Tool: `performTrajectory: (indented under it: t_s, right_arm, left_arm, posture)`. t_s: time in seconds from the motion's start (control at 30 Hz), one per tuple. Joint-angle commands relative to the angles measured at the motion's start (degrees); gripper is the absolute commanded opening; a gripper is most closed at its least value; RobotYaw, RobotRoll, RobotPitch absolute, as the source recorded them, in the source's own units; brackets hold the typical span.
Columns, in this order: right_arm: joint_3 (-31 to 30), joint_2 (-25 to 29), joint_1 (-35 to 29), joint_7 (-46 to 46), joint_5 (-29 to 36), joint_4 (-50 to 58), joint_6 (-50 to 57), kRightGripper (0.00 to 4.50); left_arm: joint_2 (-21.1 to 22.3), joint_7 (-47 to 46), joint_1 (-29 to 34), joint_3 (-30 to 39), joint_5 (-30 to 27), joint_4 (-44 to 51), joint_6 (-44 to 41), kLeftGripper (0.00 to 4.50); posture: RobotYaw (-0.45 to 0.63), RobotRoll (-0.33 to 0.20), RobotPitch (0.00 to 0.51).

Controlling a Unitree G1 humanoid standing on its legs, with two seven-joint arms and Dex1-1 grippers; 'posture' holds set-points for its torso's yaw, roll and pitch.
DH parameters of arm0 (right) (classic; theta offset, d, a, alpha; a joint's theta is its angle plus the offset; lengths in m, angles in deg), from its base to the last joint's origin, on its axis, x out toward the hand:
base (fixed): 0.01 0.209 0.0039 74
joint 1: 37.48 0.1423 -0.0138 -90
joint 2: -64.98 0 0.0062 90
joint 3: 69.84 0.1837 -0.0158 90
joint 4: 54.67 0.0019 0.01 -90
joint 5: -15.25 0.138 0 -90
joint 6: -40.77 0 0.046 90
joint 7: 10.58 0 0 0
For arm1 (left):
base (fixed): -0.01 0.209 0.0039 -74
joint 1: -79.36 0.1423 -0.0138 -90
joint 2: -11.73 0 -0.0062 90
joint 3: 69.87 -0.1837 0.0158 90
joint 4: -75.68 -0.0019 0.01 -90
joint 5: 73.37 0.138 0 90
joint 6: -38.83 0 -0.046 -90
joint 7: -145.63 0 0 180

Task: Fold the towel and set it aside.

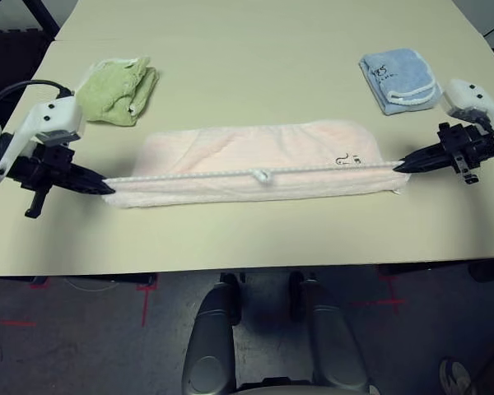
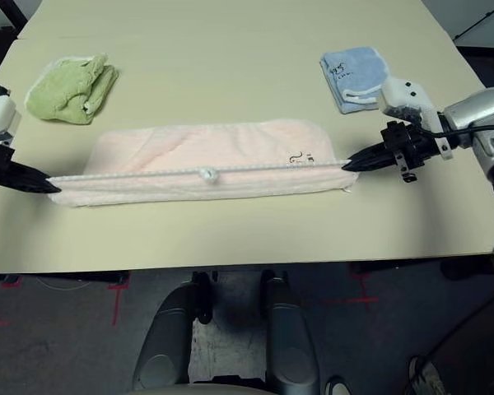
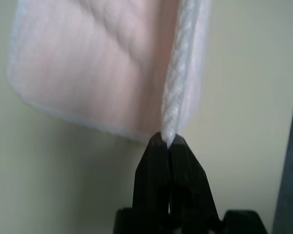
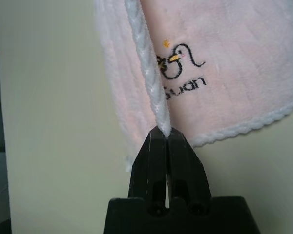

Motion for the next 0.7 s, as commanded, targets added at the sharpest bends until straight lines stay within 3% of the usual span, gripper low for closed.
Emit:
performTrajectory:
  t_s: [0.03,0.3,0.7]
  right_arm:
    - [4.4,-0.4,0.2,-2.7,-7.6,-6.0,-3.1,0.00]
    - [13.2,-4.6,0.5,-12.2,-15.8,-10.5,-6.5,0.00]
    - [22.6,-9.9,2.4,-21.7,-20.9,-11.4,-8.1,0.00]
  left_arm:
    - [-2.5,-1.3,-1.5,4.2,5.7,-5.3,0.9,0.03]
    - [-8.1,-3.9,-4.1,10.0,12.0,-9.9,1.0,0.03]
    - [-10.5,-7.7,-6.6,13.7,18.9,-15.8,5.3,0.03]
  posture:
    - [-0.04,0.000,0.271]
    - [-0.05,0.000,0.302]
    - [-0.05,0.000,0.292]
